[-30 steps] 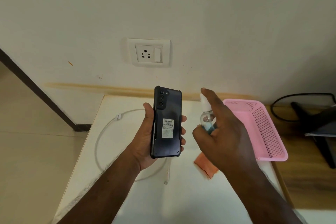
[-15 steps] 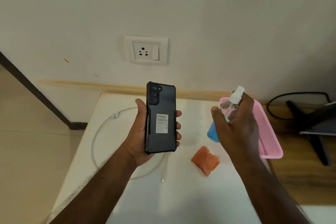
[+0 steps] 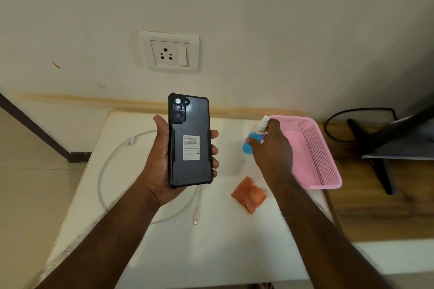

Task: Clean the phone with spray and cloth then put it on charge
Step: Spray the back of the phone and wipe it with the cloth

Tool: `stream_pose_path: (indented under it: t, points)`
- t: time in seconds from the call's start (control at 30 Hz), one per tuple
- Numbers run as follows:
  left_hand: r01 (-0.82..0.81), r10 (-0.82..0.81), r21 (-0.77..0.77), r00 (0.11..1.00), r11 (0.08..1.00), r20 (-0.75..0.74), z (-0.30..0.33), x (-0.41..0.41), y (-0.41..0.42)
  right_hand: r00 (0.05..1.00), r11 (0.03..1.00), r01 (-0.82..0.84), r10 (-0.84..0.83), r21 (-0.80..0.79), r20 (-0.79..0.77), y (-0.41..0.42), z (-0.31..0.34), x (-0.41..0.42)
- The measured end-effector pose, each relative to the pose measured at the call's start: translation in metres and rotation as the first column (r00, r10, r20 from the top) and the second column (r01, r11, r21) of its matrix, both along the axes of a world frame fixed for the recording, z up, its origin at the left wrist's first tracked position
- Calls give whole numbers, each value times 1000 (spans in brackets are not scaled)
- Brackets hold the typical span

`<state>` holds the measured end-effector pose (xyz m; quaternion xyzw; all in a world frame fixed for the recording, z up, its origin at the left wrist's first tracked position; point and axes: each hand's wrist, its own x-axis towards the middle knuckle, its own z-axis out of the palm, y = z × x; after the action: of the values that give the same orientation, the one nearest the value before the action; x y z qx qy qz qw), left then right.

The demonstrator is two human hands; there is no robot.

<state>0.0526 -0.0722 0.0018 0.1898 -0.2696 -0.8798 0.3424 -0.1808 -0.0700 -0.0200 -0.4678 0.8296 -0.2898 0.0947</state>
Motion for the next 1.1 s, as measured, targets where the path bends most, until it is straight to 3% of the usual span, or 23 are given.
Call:
stream_pose_path:
  t: [0.17,0.3,0.4,0.53,0.57,0.63,0.7,0.77,0.87,0.97,1.1]
  points:
    - [-6,6,4,1000,1000,-9,0,0,0,999,1000,-6,6,3,-34,-4,2,1]
    - [-12,12,4,1000,1000,-15,1,1,0,998,999,-52,51,17,37,2,8,1]
    - [-5,5,3,1000,1000,-14,1,2,-1,1000,999,16,-15,49,-22,16,22,-1]
    - [-21,20,-19,1000,1000,-12,1,2,-2,993,992,80,-88,-101,-73,54,36,3]
    - [-23,23,-25,1000,999,-14,2,2,-2,994,998,30,-35,-58,-99,64,34,7]
    - [-33,32,-32,999,999,-15,4,2,-2,984,976,-91,119,198,-134,79,25,15]
    - [-31,31,-29,999,999,-20,6,1,-1,958,884,-136,232,448,-166,84,11,21]
    - [-25,25,-28,999,999,-23,7,1,-1,917,820,-136,316,555,-242,84,-1,23]
    - [-25,24,-27,999,999,-26,8,1,0,868,779,-121,384,615,-315,84,-16,25]
    - [-30,30,-18,999,999,-19,7,1,0,845,807,-123,391,578,-366,84,-22,22]
    - [-23,22,-21,1000,1000,-14,7,0,0,910,825,-108,306,554,-280,78,-24,21]
